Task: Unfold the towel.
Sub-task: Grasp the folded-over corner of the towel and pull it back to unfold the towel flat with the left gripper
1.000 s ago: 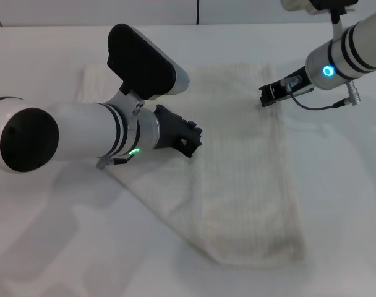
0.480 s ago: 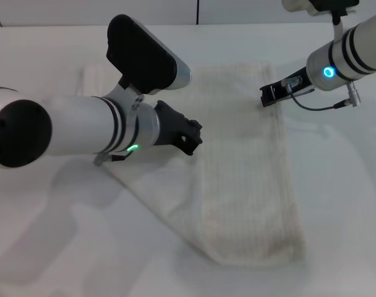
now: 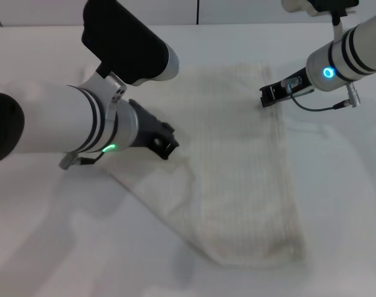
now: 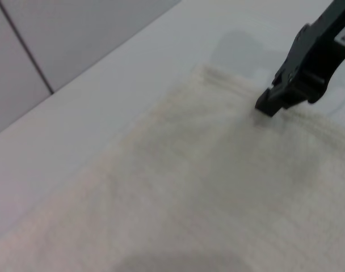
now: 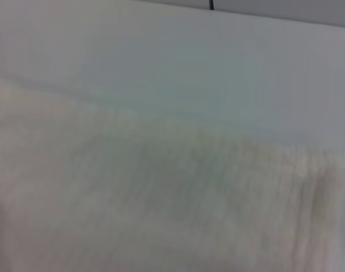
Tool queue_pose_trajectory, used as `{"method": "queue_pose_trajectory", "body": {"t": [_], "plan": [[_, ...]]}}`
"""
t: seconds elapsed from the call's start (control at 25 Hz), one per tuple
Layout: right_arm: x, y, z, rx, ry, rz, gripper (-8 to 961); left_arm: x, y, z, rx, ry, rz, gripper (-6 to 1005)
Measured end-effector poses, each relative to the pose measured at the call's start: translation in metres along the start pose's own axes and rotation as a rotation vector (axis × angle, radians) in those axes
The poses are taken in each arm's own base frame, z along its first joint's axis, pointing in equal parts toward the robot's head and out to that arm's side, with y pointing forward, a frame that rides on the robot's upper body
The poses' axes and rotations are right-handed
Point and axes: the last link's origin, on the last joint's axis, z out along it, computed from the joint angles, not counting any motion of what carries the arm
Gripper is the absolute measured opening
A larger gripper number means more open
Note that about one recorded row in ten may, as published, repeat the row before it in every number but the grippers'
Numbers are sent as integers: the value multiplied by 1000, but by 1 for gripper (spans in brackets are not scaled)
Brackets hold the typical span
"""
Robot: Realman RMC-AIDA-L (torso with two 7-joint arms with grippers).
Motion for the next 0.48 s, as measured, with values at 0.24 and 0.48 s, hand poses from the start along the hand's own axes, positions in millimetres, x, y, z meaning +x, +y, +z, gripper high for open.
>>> {"method": "queue_pose_trajectory", "body": {"t": [0.24, 0.48], "plan": [[4, -2, 4, 8, 11, 4, -1, -4, -2, -17, 58, -78, -26, 44], [4, -3, 5, 16, 12, 2, -1, -9, 2, -37, 63, -166, -35, 56]]}}
